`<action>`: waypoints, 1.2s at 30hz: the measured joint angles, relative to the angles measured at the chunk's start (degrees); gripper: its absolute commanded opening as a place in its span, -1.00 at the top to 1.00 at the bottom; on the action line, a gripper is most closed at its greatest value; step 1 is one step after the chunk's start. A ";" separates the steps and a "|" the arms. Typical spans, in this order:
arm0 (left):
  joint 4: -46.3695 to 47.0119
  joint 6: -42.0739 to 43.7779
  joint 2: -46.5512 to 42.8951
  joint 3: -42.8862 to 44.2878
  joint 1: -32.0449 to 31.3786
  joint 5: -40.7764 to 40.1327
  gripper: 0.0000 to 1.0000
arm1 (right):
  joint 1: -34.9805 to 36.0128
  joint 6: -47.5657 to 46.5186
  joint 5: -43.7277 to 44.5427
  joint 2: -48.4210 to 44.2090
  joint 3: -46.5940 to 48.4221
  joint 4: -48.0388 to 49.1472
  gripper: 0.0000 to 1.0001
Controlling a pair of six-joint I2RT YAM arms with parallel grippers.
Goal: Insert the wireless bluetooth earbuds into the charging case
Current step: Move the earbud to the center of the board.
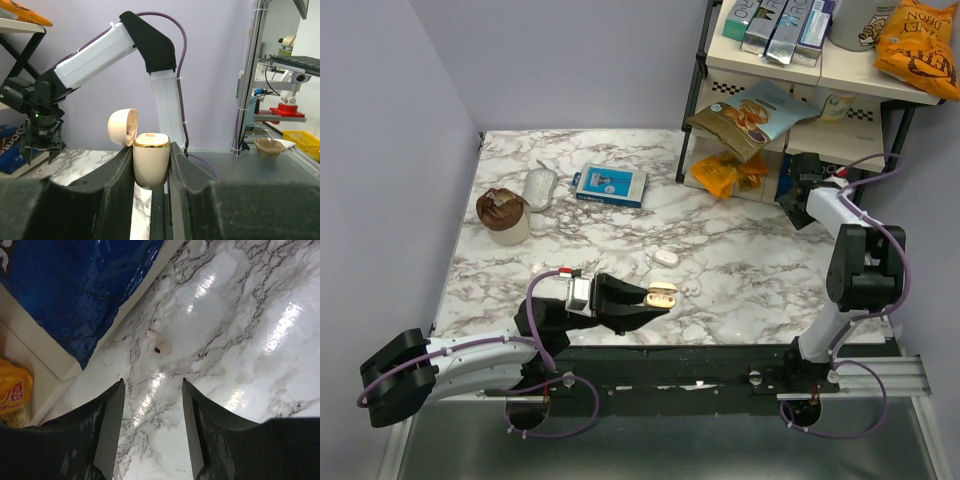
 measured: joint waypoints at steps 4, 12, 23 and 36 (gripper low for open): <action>-0.02 0.59 -0.26 0.00 0.00 -0.26 1.00 | 0.00 0.63 0.13 2.23 1.62 -1.66 -0.10; 0.02 0.94 -0.61 0.00 0.00 -0.33 1.00 | 0.00 0.46 0.09 3.13 1.25 -3.28 -0.04; -0.02 0.02 1.75 0.00 -0.02 -0.31 1.00 | 0.17 -21.00 -8.94 -9.11 -11.87 9.90 0.80; -0.02 -1.05 1.97 0.00 -2.01 -0.26 1.00 | 0.42 -28.72 -15.54 -35.69 -38.45 37.75 -1.00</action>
